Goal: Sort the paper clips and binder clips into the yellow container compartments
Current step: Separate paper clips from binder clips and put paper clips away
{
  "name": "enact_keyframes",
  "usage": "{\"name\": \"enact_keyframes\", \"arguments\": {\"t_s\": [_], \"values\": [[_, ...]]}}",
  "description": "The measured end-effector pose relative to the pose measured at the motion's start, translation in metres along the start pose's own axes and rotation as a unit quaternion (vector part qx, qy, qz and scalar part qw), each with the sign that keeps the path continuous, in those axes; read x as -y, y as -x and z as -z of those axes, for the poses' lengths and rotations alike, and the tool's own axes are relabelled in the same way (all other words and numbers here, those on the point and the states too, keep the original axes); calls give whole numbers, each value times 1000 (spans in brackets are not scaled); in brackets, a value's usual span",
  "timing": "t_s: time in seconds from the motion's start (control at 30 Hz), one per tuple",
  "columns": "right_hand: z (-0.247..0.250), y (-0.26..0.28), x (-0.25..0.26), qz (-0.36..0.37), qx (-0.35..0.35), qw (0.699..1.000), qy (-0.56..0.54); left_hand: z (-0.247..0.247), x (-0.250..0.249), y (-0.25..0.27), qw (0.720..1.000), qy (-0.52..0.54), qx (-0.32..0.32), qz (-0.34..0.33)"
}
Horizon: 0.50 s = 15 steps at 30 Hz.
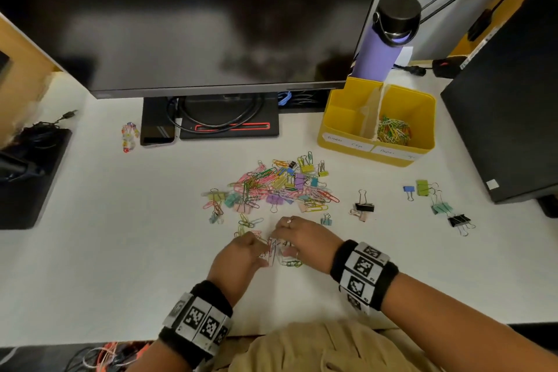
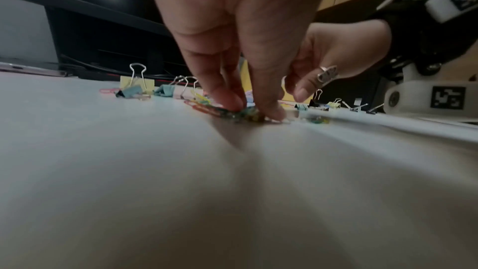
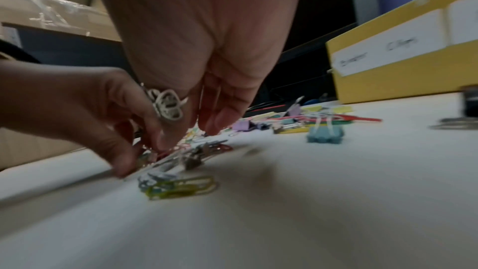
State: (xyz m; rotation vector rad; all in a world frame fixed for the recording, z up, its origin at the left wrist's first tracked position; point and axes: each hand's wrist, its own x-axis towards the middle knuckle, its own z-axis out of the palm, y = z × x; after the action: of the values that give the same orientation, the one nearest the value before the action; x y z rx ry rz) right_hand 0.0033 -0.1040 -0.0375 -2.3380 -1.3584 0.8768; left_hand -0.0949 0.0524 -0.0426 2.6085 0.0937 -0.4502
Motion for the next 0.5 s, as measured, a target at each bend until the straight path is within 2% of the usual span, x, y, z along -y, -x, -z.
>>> {"name": "enact_keyframes", "arguments": {"t_s": [0.13, 0.3, 0.5], "values": [[-5, -5, 0, -23, 28, 999, 28, -9, 9, 1, 998, -37, -30, -38], [-8, 0, -7, -27, 0, 1000, -1, -9, 20, 3, 997, 25, -71, -35], [-9, 7, -12, -25, 4, 1000, -3, 2, 21, 6, 983, 137, -108, 62]]}}
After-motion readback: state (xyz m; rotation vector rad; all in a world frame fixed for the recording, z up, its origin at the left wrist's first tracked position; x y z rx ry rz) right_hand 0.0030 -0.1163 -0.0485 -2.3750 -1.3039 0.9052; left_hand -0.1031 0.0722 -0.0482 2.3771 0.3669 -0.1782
